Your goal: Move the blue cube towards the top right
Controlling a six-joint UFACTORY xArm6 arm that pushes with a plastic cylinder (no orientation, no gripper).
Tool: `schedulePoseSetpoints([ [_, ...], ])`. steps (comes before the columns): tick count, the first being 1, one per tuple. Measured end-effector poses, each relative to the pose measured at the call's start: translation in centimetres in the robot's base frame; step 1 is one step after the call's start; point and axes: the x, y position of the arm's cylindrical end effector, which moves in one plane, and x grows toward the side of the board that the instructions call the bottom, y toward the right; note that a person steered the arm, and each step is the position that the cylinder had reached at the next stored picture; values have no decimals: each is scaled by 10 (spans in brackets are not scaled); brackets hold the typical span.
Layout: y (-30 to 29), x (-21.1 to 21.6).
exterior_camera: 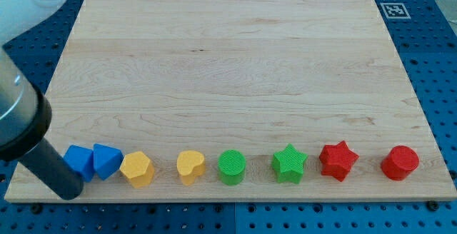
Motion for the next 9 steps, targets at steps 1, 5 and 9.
schedulePoseSetpoints([
  [1, 0, 0],
  [5, -11, -105],
  [9, 31, -92],
])
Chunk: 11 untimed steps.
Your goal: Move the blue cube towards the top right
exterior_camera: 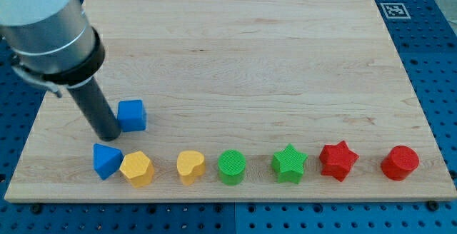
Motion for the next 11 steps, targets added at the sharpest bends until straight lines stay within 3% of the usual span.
schedulePoseSetpoints([
  [1, 7, -36],
  [3, 90, -36],
  [5, 179, -1],
  [7, 236, -37],
  [9, 241, -59],
  [11, 202, -70],
])
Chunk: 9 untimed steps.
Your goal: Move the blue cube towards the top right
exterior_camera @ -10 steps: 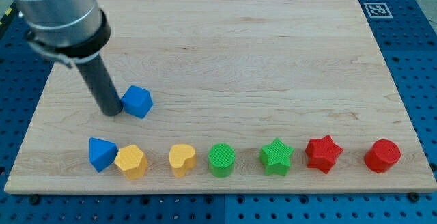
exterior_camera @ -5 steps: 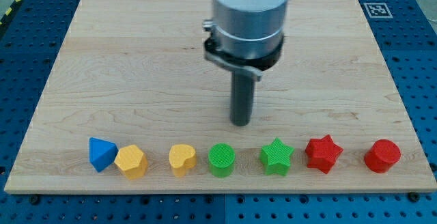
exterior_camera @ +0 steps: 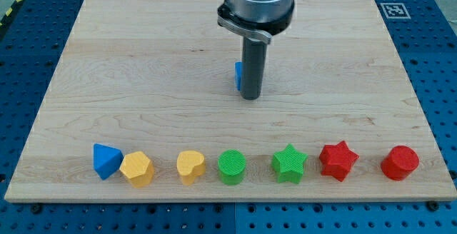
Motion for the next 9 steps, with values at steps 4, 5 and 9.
schedulePoseSetpoints([
  [4, -56, -108],
  [5, -58, -126],
  [9, -4, -111],
])
